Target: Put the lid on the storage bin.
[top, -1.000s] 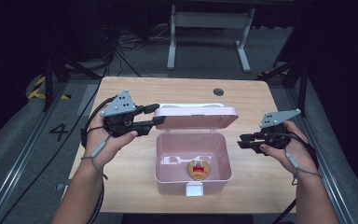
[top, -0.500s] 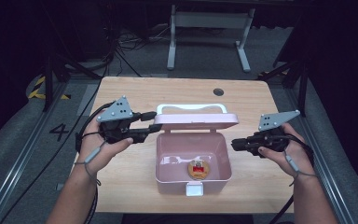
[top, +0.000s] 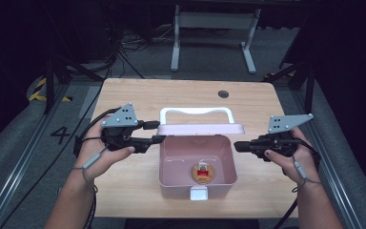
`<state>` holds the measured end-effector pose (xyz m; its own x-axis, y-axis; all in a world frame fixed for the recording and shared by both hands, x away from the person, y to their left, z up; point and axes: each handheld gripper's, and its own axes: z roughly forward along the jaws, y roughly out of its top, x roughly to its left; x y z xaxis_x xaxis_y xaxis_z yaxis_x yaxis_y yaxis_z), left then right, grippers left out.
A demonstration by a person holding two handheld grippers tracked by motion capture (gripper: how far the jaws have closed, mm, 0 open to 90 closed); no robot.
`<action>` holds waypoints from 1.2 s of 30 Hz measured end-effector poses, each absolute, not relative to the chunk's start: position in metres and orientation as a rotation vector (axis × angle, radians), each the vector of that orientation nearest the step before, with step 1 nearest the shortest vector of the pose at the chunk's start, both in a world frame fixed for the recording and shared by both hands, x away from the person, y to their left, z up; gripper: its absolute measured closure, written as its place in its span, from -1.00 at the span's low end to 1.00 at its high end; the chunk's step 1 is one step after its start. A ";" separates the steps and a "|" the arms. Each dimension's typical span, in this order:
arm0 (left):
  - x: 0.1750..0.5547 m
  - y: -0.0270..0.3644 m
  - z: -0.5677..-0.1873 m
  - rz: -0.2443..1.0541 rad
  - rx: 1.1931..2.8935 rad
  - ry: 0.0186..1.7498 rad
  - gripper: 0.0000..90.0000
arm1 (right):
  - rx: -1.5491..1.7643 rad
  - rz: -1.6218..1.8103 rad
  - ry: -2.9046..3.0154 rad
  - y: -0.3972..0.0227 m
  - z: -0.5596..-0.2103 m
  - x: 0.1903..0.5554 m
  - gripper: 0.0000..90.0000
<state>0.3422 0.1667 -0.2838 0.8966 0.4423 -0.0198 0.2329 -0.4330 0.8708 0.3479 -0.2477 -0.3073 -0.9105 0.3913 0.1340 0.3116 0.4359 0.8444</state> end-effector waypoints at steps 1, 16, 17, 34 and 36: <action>0.342 0.167 -0.284 0.252 2.040 0.487 0.19 | 0.640 1.499 2.587 -0.248 -0.307 0.348 1.00; 0.344 0.174 -0.292 0.213 2.173 0.570 -0.07 | 0.631 1.521 2.563 -0.249 -0.305 0.346 1.00; 0.344 0.174 -0.292 0.213 2.173 0.570 -0.06 | 0.631 1.521 2.563 -0.249 -0.305 0.346 1.00; 0.361 0.214 -0.294 0.191 2.071 0.666 -0.08 | 0.622 1.501 2.596 -0.247 -0.305 0.345 1.00; 0.368 0.223 -0.299 0.210 2.052 0.717 -0.07 | 0.620 1.494 2.609 -0.247 -0.306 0.345 1.00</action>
<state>0.3682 0.2226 -0.2988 0.8156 0.5647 -0.1265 0.4075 -0.4052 0.8184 0.3449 -0.2468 -0.3056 -0.9159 0.3778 0.1354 0.3079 0.4451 0.8409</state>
